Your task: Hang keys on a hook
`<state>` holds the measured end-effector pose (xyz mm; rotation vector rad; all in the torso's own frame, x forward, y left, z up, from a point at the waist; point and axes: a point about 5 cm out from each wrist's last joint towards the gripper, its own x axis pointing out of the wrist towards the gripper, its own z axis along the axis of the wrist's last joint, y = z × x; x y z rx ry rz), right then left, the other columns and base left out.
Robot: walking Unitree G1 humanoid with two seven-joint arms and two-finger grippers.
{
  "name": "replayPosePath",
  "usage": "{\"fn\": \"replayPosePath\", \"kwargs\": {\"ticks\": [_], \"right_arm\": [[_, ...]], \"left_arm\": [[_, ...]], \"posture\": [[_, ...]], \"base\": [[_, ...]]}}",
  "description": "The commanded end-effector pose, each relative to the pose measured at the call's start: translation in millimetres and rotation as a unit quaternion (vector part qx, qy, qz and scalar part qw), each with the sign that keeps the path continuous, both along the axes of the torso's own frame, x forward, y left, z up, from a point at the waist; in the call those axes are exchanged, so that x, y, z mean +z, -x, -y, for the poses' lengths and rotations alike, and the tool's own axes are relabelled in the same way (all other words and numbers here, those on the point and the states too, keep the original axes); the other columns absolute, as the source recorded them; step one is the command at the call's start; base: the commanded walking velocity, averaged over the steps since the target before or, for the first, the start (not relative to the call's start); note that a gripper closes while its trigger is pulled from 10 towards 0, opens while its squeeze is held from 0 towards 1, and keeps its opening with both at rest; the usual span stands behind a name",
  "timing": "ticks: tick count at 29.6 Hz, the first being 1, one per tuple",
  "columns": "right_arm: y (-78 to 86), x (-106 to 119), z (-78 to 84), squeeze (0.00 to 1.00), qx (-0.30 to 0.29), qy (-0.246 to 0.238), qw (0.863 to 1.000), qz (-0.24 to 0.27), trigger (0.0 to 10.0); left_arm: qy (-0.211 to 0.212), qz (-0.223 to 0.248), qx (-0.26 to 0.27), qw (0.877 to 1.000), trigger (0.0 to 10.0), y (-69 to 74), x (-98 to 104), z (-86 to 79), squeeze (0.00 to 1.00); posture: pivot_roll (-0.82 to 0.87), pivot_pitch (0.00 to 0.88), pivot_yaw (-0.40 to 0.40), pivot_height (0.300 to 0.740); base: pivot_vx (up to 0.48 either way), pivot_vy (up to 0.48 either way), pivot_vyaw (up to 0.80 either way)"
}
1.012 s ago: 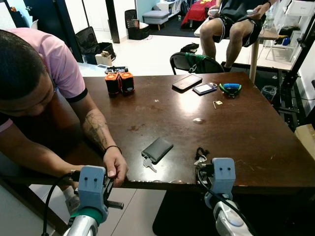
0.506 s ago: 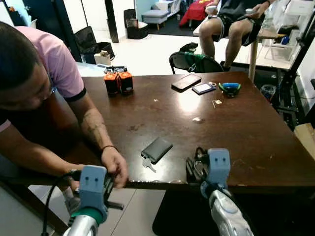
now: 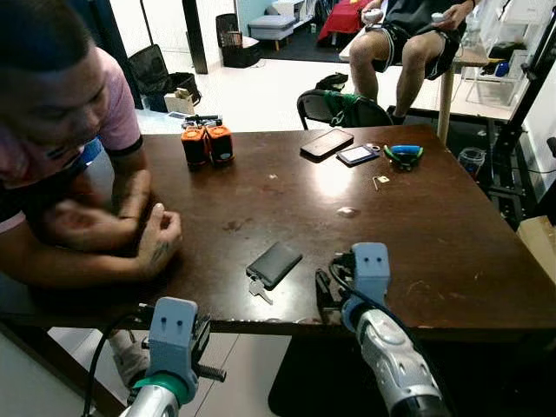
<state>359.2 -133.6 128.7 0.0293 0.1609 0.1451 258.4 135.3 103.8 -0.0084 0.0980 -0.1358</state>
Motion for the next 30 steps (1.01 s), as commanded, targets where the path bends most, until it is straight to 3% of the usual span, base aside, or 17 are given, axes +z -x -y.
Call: {"fn": "replayPosePath", "kwargs": {"ticks": [1,14,15,17,18,30], "right_arm": [[5.6,-21,-5.4,0.00,0.018,0.012,0.998,-0.061,10.0],[8.6,-29,-4.7,0.00,0.037,0.036,0.994,-0.094,10.0],[9.9,-32,-4.8,0.00,0.042,0.037,0.993,-0.103,3.9],[9.9,-32,-4.8,0.00,0.042,0.037,0.993,-0.103,3.9],[11.7,-35,-5.8,0.00,0.052,0.039,0.992,-0.111,0.0],[14.5,-40,-7.0,0.00,0.065,0.043,0.989,-0.129,0.0]], "left_arm": [[-0.004,-0.014,-0.003,1.000,10.0,4.1,-5,-1.5,0.00],[-0.005,-0.021,-0.016,1.000,10.0,5.5,-6,1.1,0.00],[-0.004,-0.022,-0.020,1.000,10.0,5.8,-6,1.9,0.00],[-0.004,-0.022,-0.020,1.000,10.0,5.8,-6,1.9,0.00],[-0.004,-0.024,-0.024,0.999,10.0,6.1,-7,3.0,0.00],[-0.006,-0.031,-0.033,0.999,10.0,8.0,-9,4.8,0.00]], "posture": [[-0.04,0.093,0.174,0.740],[-0.04,0.088,0.176,0.740],[-0.04,0.083,0.177,0.740],[-0.04,0.083,0.177,0.740],[-0.04,0.083,0.177,0.740],[-0.04,0.084,0.179,0.740]], "base": [[0.000,0.000,0.00],[0.000,0.000,0.00],[0.000,0.000,0.00],[0.000,0.000,0.00],[0.000,0.000,0.00],[0.000,0.000,0.00]]}}
